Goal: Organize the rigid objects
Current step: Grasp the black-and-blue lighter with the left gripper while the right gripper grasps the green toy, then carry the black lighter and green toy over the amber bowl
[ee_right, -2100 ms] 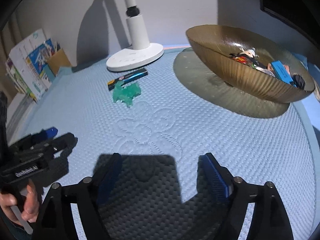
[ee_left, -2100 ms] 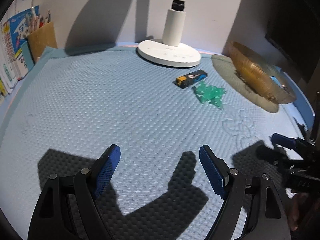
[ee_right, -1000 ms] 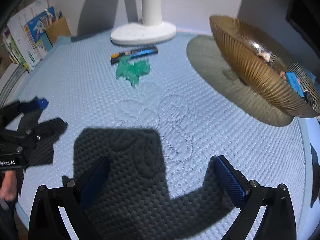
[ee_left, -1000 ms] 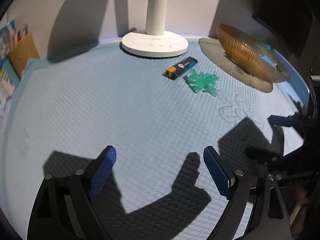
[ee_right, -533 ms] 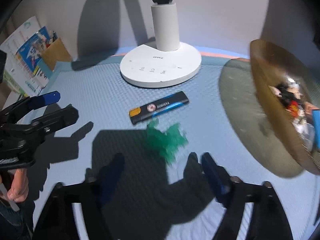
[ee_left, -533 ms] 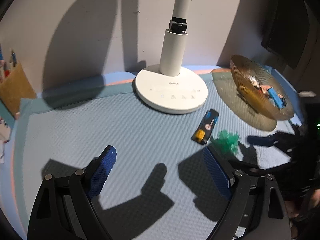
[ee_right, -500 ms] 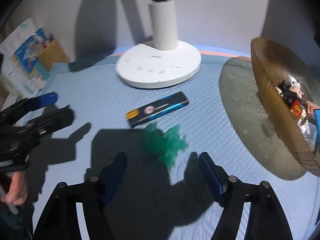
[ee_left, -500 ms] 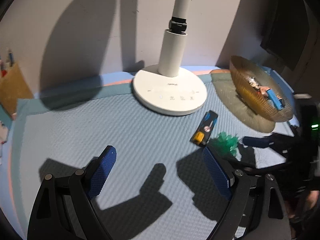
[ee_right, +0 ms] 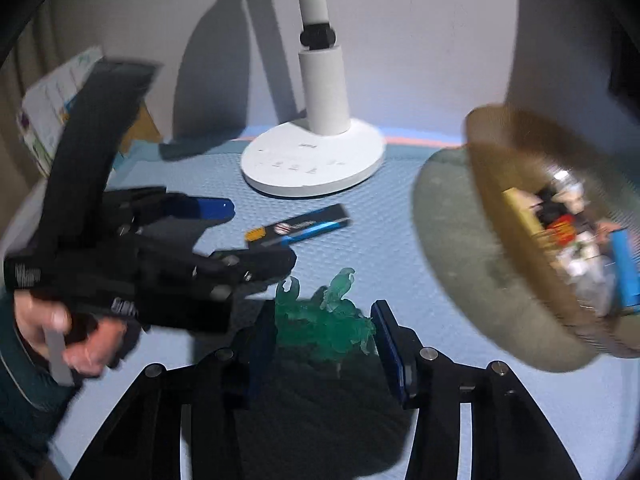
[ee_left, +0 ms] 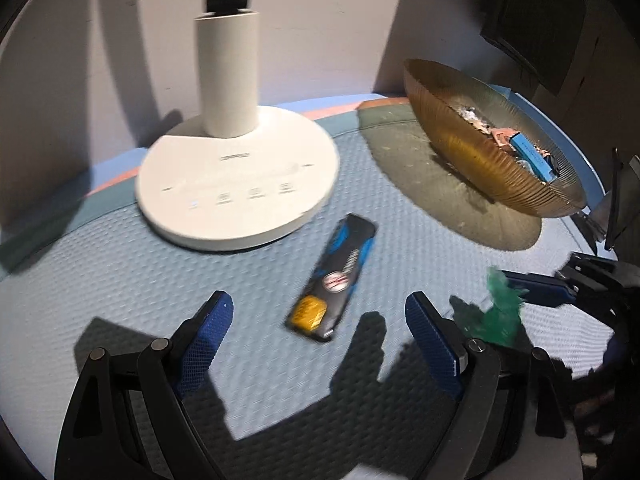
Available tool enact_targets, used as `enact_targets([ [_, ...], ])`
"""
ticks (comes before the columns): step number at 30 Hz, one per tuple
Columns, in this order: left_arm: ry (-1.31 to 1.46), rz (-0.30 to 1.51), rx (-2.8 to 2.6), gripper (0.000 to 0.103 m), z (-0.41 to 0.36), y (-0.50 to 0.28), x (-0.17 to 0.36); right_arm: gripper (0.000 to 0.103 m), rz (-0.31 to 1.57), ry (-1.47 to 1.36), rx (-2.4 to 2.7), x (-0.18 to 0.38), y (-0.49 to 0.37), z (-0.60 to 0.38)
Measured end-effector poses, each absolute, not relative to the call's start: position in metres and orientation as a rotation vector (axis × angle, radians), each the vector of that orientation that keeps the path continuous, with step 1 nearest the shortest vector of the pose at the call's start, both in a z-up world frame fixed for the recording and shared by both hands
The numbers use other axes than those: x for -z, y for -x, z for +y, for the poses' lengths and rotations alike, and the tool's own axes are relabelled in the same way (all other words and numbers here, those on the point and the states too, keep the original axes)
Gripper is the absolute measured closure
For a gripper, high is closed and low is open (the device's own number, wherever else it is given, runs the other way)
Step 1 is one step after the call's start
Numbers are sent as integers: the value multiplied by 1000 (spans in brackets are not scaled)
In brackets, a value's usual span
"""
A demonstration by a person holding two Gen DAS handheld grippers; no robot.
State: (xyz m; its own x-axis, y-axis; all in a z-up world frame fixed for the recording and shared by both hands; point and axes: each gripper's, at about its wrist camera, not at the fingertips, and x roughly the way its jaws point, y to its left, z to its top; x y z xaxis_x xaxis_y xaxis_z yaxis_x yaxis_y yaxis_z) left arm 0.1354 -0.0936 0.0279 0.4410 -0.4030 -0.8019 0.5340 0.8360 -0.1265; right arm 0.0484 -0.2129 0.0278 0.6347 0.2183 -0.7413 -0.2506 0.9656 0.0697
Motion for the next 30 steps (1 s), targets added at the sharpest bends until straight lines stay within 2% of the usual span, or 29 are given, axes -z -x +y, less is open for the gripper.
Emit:
enact_targets([
  [1,-160,945,577,20,-99,-135,-27,57,838,47,-267,-28,-46,-215],
  [2,-174,942,566,32,-104,-135,-26,57,842,36,-275,-27,-42,-219],
  [3,-193,947,557,54,-110,-135,-24,57,846,22,-281,-26,-40,-223],
  [4,-224,944,533,61,-116,-134,-23,57,850,6,-288,-25,-37,-226],
  [5,-265,922,508,74,-121,-130,-23,57,852,-3,-293,-25,-33,-229],
  [6,-280,915,513,83,-123,-127,-25,57,851,-9,-298,-26,-29,-231],
  [14,-179,878,509,83,-94,-67,-50,57,803,-43,-329,-48,7,-252],
  [17,-133,871,469,83,-77,-33,-53,57,839,3,-351,-50,23,-253],
  [24,-75,907,401,83,-58,8,-29,56,973,123,-356,-10,47,-227],
  [26,-47,918,387,83,-53,11,-21,48,956,126,-353,-4,51,-221],
  [27,-35,912,384,83,-51,13,-19,37,966,101,-373,-2,52,-221],
  [30,-19,896,389,83,-47,16,-19,33,970,57,-406,1,60,-228],
])
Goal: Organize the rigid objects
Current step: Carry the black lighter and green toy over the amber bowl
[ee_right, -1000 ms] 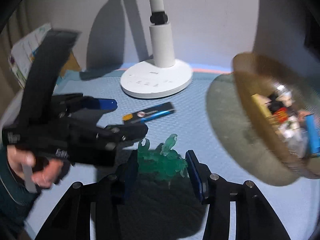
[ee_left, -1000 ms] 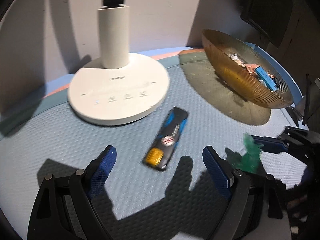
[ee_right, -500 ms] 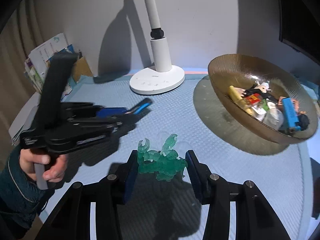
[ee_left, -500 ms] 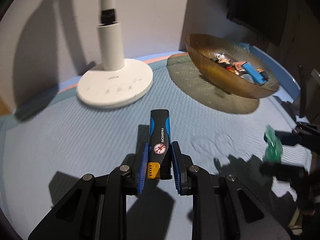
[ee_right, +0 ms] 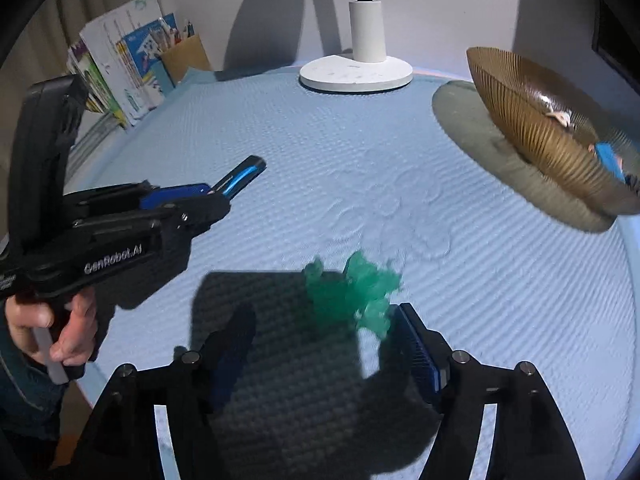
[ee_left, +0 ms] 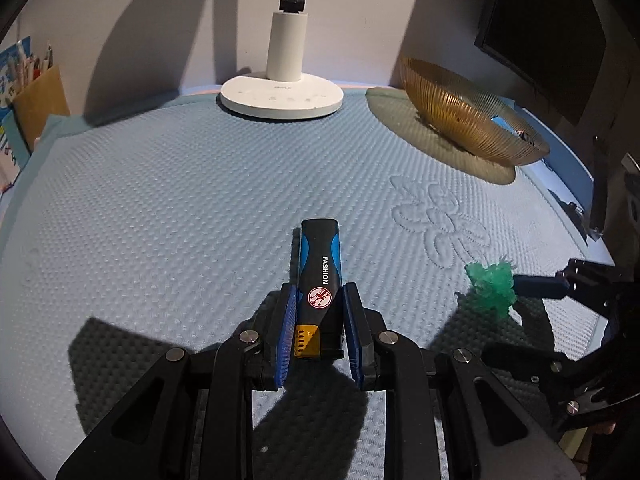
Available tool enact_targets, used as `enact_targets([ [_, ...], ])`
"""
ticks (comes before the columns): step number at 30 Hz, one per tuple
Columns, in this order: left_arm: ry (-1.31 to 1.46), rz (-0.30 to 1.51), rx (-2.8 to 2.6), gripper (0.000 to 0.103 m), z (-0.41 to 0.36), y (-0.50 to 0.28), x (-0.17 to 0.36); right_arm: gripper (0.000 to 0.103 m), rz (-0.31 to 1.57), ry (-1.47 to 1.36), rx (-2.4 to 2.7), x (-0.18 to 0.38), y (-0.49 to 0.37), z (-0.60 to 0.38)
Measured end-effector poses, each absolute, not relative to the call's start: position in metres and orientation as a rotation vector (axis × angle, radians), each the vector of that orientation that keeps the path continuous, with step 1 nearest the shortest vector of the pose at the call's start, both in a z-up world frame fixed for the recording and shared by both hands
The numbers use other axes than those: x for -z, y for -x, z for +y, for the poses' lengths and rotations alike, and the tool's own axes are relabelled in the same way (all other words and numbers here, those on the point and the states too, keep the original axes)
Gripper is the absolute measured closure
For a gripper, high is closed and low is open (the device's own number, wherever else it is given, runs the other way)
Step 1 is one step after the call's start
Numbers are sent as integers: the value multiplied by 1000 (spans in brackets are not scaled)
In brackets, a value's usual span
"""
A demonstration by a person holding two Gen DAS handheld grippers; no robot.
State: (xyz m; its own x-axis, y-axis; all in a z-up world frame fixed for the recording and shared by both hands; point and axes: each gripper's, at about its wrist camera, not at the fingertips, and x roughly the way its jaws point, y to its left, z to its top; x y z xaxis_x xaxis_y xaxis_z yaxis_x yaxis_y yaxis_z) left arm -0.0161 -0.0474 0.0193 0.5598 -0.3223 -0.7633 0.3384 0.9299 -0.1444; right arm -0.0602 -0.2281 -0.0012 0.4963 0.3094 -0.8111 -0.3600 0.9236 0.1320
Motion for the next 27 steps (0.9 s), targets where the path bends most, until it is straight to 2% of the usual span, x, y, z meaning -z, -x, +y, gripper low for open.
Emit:
enact_targets([
  [2,-19,901,394,82,-48,15,-17,30,966,51,-401,3,67,-235],
  [4,3,902,422,72,-47,16,-16,28,963,14,-400,4,70,-241],
  [5,17,903,447,64,-46,15,-16,28,962,-14,-401,4,70,-244],
  [6,24,902,461,62,-45,16,-16,28,962,-30,-397,3,70,-245],
  [14,-80,883,409,61,-61,21,-16,29,911,-17,-287,-7,57,-230],
  [16,-105,880,398,61,-64,22,-15,42,906,26,-260,-6,55,-224],
  [19,-134,873,377,66,-66,23,-15,57,924,52,-237,2,52,-219],
  [20,-146,866,362,74,-67,24,-16,57,910,66,-226,2,53,-217],
  [22,-166,854,358,83,-70,27,-17,57,888,76,-251,-2,58,-216],
  [27,-178,823,387,83,-79,31,-28,57,820,82,-265,-25,69,-229],
])
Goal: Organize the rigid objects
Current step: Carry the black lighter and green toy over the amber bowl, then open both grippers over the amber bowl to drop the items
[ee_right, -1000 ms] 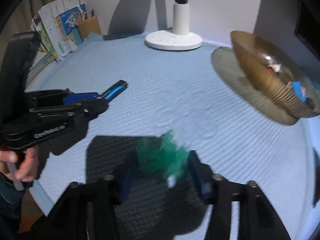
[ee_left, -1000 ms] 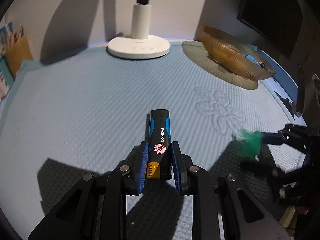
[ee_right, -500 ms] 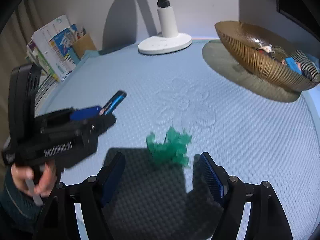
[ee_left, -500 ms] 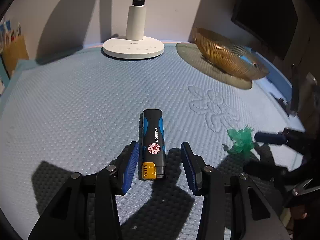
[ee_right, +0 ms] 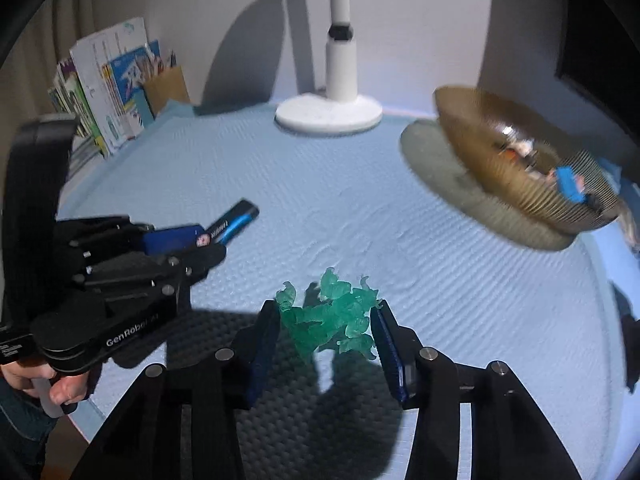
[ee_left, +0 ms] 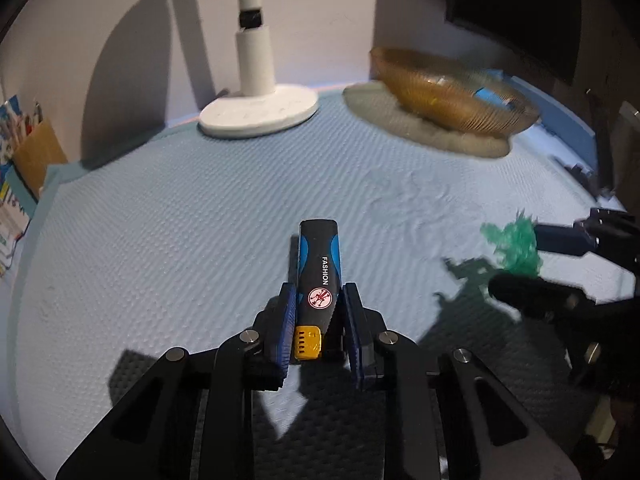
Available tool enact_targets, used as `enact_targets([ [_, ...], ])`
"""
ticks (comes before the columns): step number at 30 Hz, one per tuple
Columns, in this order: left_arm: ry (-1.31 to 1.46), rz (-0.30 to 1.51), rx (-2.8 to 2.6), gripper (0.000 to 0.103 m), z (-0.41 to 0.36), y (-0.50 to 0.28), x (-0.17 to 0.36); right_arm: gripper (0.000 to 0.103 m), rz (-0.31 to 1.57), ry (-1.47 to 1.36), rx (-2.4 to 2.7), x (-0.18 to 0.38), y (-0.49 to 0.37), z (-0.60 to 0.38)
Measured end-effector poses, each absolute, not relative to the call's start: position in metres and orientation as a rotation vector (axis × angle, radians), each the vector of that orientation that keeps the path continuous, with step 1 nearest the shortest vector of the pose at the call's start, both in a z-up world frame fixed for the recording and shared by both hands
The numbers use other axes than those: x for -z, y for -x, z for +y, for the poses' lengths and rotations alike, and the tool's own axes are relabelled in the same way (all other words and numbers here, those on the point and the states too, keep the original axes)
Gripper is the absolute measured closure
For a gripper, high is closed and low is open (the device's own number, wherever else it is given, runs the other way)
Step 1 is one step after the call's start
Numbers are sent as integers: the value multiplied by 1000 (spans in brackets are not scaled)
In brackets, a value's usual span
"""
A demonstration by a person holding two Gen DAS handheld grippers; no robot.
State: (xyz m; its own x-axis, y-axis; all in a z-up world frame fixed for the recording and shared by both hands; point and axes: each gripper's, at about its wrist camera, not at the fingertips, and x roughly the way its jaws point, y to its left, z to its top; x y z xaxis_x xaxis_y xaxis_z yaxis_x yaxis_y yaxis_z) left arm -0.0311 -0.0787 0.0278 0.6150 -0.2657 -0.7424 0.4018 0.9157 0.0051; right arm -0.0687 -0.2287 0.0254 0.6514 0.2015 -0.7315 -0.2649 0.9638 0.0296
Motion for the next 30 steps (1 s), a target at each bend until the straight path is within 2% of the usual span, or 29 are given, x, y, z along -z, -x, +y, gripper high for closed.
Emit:
enact_targets([
  [8,-180,631,523,83,-140,5,-123,57,644,1,-53,-110,55,-327],
  [13,-152,564,604,83,-194,-35,-173,57,606,-127,110,-150,25,-394],
  [16,-106,616,642,83,-221,-65,-171,57,639,-232,132,-153,2,-426],
  [20,-44,718,667,83,-238,-96,-143,57,701,-280,128,-136,-18,-439],
  [28,-7,819,710,83,-250,-108,-108,56,828,-350,89,-95,-44,-440],
  [29,6,814,721,80,-250,-109,-108,54,830,-372,76,-92,-47,-441],
  [30,19,809,730,63,-249,-108,-111,41,829,-389,66,-90,-47,-442],
])
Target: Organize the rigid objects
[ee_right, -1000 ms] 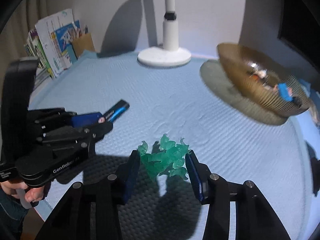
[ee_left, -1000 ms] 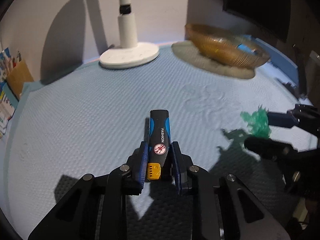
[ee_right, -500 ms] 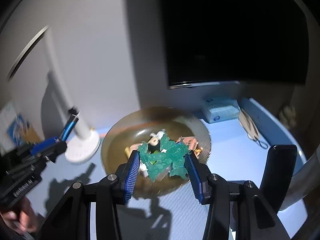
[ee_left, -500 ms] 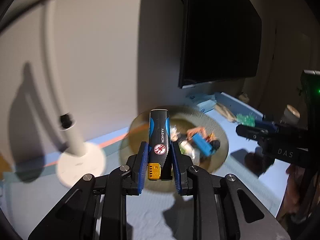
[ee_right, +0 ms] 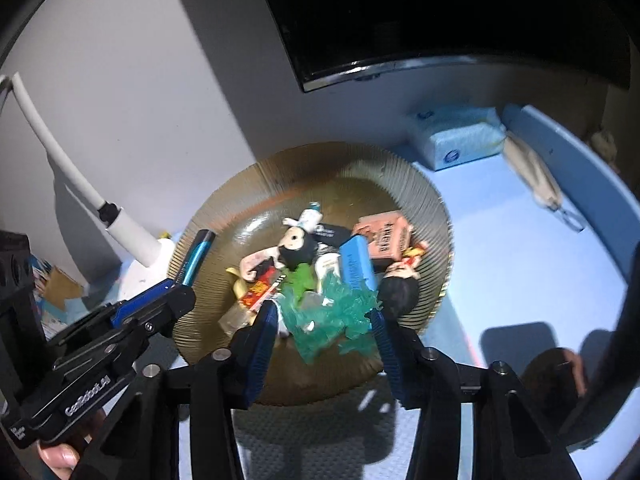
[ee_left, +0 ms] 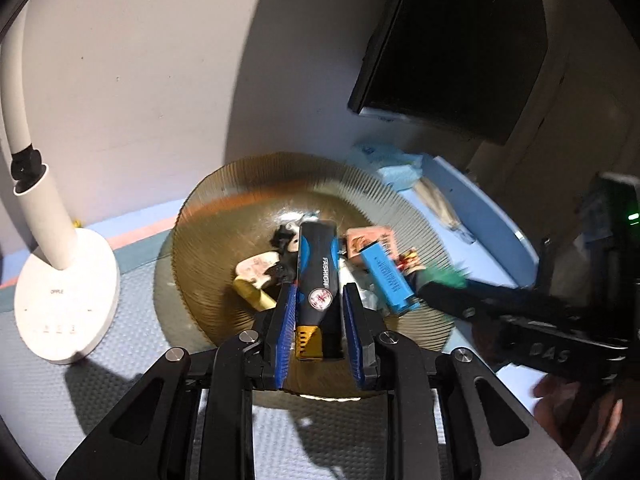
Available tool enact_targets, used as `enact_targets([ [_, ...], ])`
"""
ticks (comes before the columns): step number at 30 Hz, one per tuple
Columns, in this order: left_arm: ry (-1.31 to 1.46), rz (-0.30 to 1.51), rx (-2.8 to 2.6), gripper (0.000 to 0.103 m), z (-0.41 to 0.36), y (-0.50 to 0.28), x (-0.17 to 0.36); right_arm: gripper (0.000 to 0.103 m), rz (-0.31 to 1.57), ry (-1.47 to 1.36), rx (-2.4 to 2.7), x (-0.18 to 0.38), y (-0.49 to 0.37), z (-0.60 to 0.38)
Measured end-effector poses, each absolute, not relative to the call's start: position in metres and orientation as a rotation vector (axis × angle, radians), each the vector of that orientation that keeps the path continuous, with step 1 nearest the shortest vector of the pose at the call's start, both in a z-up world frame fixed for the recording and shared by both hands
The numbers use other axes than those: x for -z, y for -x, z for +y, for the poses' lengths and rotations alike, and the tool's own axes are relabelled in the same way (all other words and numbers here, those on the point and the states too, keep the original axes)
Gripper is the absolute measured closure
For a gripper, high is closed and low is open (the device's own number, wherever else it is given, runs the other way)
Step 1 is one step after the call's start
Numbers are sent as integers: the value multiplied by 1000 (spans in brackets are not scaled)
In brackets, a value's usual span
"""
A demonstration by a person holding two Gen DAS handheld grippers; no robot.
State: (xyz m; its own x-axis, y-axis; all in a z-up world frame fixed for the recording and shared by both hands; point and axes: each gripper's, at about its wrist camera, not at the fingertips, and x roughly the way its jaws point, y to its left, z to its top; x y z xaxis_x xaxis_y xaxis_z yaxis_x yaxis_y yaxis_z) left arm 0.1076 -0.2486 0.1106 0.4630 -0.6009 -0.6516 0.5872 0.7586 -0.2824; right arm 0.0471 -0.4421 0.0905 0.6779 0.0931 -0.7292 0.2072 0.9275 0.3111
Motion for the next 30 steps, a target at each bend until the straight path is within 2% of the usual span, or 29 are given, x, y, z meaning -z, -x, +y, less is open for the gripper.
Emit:
enact_targets([
  [1,27,803,734,52,-246,-104,-113,31,822,-407,62,-91,-46,-444],
  [2,33,791,731,25,-241,-100,-117,29,808,-419,61,-92,-43,-445],
  [3,37,766,719,17,-234,-96,-121,28,793,-424,58,-95,-39,-445],
  [5,27,701,672,17,-216,-84,-130,28,777,-411,67,-103,-30,-445],
  [10,68,669,599,17,-166,-62,-147,28,763,-431,40,-116,-11,-435],
  [21,109,577,361,17,-50,15,-168,28,742,-312,-118,-144,29,-331],
  [26,77,591,203,17,-15,40,-145,26,756,-199,-153,-121,39,-271],
  [30,65,666,142,17,-8,41,-98,25,777,-132,-143,-78,38,-235],
])
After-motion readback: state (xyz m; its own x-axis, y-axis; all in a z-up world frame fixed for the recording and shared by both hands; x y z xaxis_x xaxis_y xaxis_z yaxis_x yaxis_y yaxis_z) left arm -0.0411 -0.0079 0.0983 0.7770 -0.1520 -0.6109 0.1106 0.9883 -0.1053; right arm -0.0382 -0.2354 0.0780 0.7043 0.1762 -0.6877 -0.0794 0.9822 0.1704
